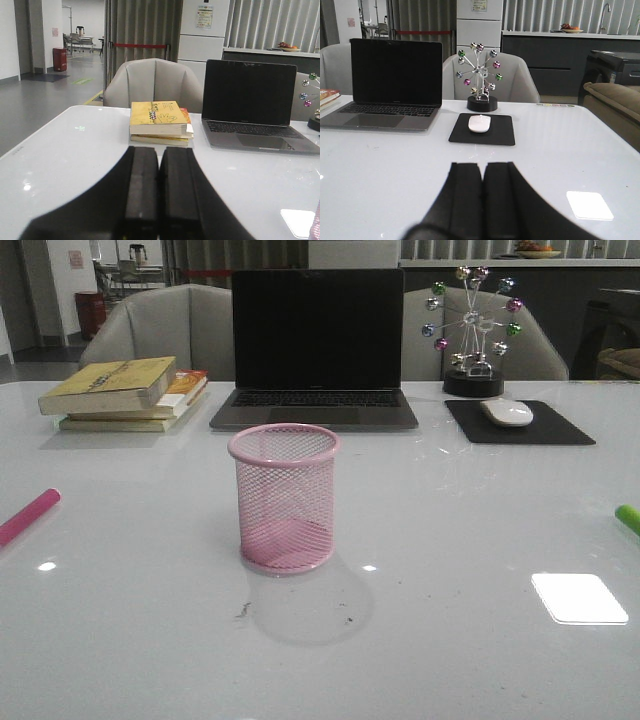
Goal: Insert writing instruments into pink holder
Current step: 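Move the right gripper down over the green marker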
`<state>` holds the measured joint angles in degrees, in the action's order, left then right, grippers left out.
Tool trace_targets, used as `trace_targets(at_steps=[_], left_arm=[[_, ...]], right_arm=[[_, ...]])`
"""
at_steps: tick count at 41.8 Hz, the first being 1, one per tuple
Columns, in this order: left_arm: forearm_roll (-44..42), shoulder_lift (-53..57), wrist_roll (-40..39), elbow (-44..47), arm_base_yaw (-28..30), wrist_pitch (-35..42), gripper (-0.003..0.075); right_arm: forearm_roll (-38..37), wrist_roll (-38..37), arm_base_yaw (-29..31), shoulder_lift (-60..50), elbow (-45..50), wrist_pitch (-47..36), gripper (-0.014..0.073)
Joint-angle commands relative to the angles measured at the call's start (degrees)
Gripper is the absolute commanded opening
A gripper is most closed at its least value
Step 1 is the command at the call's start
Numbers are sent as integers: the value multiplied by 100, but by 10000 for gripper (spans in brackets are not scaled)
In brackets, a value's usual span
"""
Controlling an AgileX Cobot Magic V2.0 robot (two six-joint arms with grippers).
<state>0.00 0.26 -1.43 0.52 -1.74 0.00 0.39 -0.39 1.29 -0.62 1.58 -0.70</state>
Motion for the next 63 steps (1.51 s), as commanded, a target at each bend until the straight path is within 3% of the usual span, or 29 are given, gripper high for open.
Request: trace_targets(at_steps=[1,29,35,38,46,63], left_arm=[[0,99,-38,-10,3,485,98],[0,99,-38,-10,3,485,98],[33,99,-38,-116,-11,1338,98],[0,99,-38,-401,-11,1377,98],[0,-165,-38,-1605,-11,377,98],[33,-1944,-38,-4068,-11,-2880,98]], right_arm=[[7,39,14,-121,-69,-527,57],[1,39,14,-121,-69,-698,57],[10,39,14,-121,-192,-1009,57],[10,39,14,-121,-454,-853,57],[10,39,14,64,-1644,70,57],[5,39,14,1890,-3813,2165,57]])
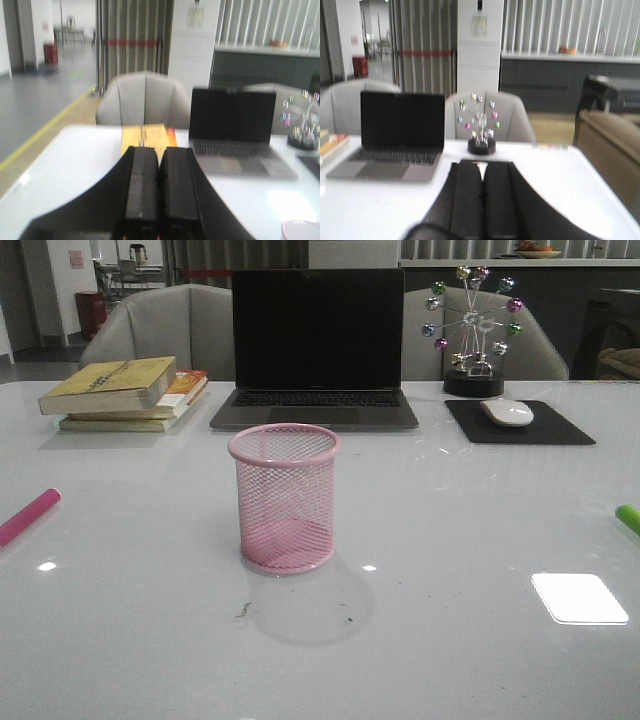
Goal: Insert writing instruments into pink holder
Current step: 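Move the right gripper down over the green marker, then grasp the green marker with the right gripper and lift it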
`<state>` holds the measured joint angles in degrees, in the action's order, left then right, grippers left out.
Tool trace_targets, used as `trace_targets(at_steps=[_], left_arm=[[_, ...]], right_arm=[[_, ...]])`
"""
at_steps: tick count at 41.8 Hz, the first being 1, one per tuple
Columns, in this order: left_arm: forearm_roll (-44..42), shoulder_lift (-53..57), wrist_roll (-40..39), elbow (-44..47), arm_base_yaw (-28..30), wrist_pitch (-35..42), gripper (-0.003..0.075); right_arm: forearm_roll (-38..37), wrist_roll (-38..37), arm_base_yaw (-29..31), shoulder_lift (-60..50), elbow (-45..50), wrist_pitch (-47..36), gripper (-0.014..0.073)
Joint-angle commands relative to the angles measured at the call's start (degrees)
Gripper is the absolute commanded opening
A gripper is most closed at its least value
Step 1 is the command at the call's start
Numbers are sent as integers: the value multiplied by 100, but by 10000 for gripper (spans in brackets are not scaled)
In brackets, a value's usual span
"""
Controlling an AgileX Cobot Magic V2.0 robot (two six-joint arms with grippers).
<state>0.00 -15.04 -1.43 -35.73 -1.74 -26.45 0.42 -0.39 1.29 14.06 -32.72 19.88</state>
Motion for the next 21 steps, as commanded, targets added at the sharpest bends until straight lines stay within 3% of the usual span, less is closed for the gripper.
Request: trace_targets(at_steps=[1,13,21], left_arm=[[33,-492,-38,-502,-11,-334,98],[33,-1190,-38,-473,-11,-1199,98],[33,-1454,-38,-473,-11,-1233,99]], right_arm=[[2,39,14,545,-419,238,57],[2,39,14,1606,-281,1053,57],[6,39,14,2129,-74,1179,57]])
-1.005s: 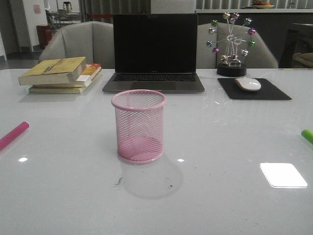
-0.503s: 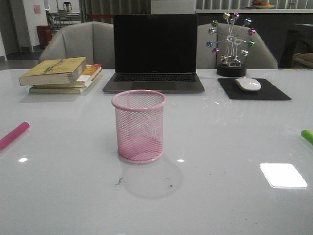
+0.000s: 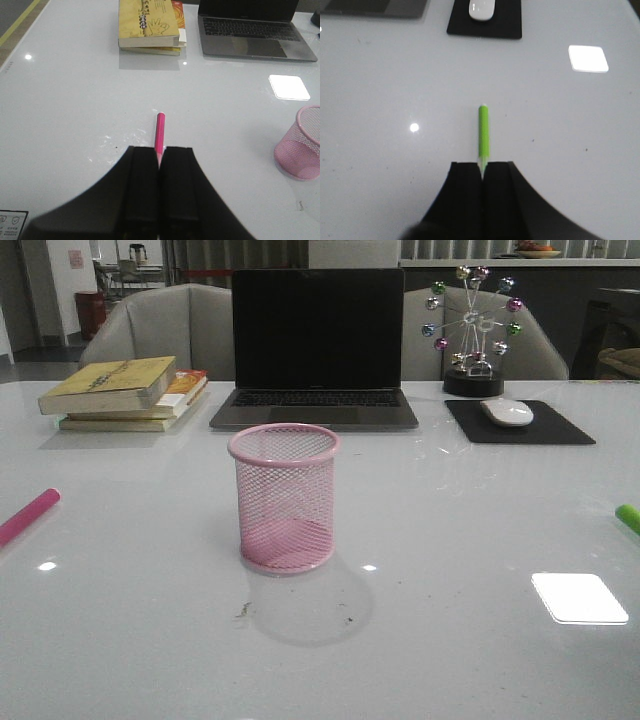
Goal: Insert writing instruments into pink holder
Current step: 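Grasp the green marker with the right gripper and lift it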
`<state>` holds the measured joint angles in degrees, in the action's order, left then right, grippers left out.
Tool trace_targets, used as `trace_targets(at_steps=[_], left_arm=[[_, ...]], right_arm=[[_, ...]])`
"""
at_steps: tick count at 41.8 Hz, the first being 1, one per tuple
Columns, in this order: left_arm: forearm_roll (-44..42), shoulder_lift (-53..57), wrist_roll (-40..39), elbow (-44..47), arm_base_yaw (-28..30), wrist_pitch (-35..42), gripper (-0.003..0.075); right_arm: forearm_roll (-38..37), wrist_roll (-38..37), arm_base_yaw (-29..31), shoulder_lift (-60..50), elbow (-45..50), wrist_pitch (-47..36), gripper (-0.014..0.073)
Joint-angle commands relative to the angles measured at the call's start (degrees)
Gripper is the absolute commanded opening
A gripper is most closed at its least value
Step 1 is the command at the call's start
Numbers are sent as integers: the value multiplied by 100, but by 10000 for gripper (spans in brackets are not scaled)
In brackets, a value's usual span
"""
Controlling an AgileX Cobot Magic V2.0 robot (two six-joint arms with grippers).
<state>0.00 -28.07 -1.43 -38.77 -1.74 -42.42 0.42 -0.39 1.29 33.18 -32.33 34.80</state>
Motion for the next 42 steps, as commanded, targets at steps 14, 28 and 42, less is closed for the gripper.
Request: trace_targets(at_steps=[14,28,42], left_arm=[[354,-408,361,-169,-50,470,458],[778,-408,861,-169,-1344,455,505],[778,-408,861,-169,-1880,440,505]], right_arm=[[6,39,20,998,-206,77,449],[1,-38,20,2686,-1253,397,486],[-84,-38,20,5045,-2607,504,486]])
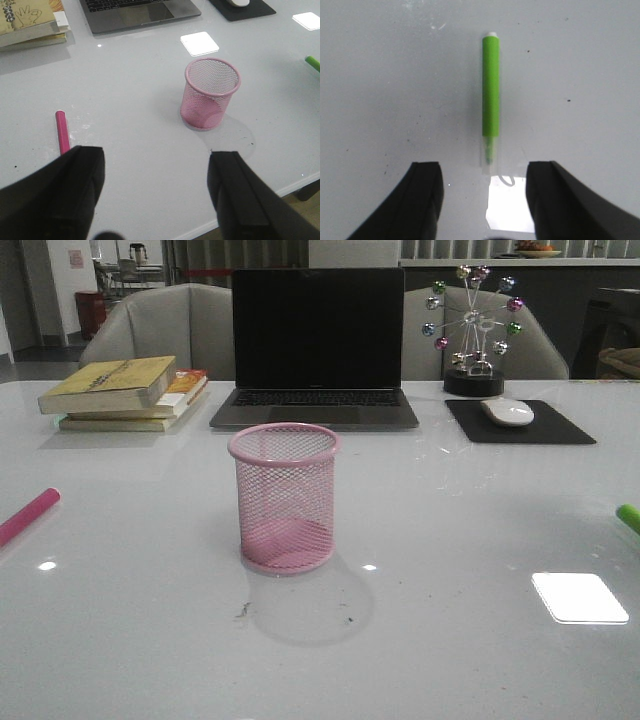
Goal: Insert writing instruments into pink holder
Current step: 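Grasp the green marker with the right gripper and lift it, then carry the green marker with the right gripper above the pink holder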
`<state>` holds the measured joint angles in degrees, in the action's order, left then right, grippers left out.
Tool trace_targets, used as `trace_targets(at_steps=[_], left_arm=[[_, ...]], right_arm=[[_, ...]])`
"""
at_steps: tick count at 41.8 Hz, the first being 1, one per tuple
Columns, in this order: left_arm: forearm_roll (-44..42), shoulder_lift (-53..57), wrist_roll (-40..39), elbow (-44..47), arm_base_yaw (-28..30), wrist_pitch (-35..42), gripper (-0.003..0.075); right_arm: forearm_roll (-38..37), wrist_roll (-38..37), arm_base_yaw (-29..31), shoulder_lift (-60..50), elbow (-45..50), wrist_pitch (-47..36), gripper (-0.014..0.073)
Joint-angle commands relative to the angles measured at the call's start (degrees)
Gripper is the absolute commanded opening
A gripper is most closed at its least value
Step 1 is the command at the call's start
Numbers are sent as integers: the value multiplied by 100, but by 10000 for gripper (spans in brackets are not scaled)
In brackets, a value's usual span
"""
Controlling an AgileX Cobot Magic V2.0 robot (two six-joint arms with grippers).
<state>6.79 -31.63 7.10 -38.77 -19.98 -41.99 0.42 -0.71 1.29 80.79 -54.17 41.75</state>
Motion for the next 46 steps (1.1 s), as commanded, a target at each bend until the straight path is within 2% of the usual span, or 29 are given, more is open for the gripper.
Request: trace_targets(at_steps=[1,12,21,41,46], left_arm=[[99,-53,8,-169,-57,398,505],[99,-53,8,-169,-57,398,505],[106,-53,8,-169,-57,398,505],[111,-53,8,-169,-57,398,505],[111,-53,8,-169,-57,398,505]], right_arm=[[-115,-5,20,457,-524,-191,486],[-166,-5,20,1827,-1435,-197,486],[-166,-5,20,2526,-1976,-174,486],[-166,-5,20,2982,-2267,30,483],[-166,-5,20,2982,-2267,98,402]])
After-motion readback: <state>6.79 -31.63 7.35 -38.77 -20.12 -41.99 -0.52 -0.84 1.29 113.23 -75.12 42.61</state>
